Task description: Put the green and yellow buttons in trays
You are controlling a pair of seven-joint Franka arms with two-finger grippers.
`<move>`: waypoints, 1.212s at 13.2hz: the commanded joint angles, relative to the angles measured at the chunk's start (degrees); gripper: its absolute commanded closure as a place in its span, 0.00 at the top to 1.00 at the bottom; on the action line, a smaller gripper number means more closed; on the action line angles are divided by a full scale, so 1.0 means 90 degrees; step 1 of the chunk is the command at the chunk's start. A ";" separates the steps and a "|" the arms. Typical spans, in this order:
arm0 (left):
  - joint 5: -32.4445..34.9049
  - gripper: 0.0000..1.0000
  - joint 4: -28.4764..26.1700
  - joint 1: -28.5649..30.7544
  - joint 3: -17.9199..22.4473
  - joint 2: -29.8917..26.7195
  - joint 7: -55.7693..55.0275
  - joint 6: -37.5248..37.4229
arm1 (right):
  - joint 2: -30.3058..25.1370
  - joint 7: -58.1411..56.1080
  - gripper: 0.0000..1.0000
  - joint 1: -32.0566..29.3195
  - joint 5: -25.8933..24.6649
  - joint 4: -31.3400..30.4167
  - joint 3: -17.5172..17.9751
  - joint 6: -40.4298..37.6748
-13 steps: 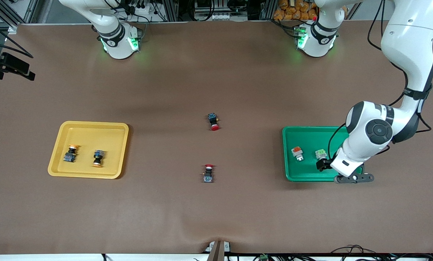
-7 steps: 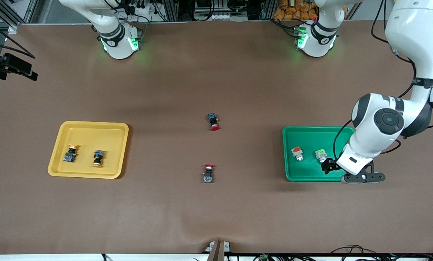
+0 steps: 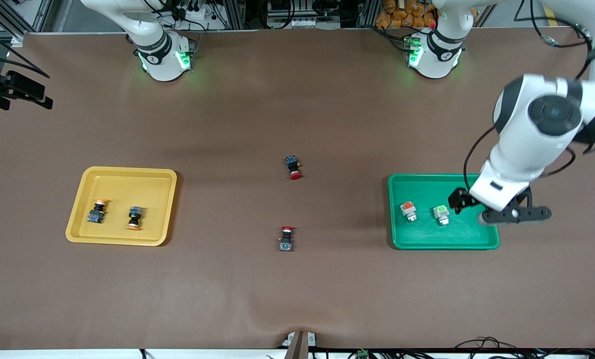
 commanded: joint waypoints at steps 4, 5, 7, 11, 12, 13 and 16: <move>-0.0792 1.00 -0.0049 -0.0676 0.0931 -0.1332 0.0489 -0.1108 | 0.0093 -0.0131 1.00 0.0127 -0.0116 0.0165 -0.0090 -0.0035; -0.0802 1.00 -0.0010 -0.0685 0.1048 -0.1478 0.0704 -0.1351 | 0.0093 -0.0131 1.00 0.0127 -0.0126 0.0165 -0.0090 -0.0026; -0.0841 1.00 -0.0010 -0.0695 0.1078 -0.1781 0.0833 -0.1869 | 0.0102 -0.0131 1.00 0.0137 -0.0145 0.0165 -0.0090 -0.0006; -0.1230 1.00 -0.0020 -0.0715 0.1370 -0.2289 0.1202 -0.2417 | 0.0102 -0.0131 1.00 0.0147 -0.0311 0.0165 -0.0081 0.0131; -0.1251 1.00 0.0058 -0.0715 0.1516 -0.2251 0.1436 -0.2408 | 0.0102 -0.0131 1.00 0.0147 -0.0311 0.0165 -0.0081 0.0131; -0.1251 1.00 0.0165 -0.0725 0.1615 -0.2174 0.1728 -0.2408 | 0.0112 -0.0131 1.00 0.0137 -0.0321 0.0165 -0.0081 0.0131; -0.1251 1.00 0.0282 -0.0734 0.1713 -0.1920 0.2316 -0.2350 | 0.0112 -0.0122 1.00 0.0147 -0.0302 0.0165 -0.0071 0.0131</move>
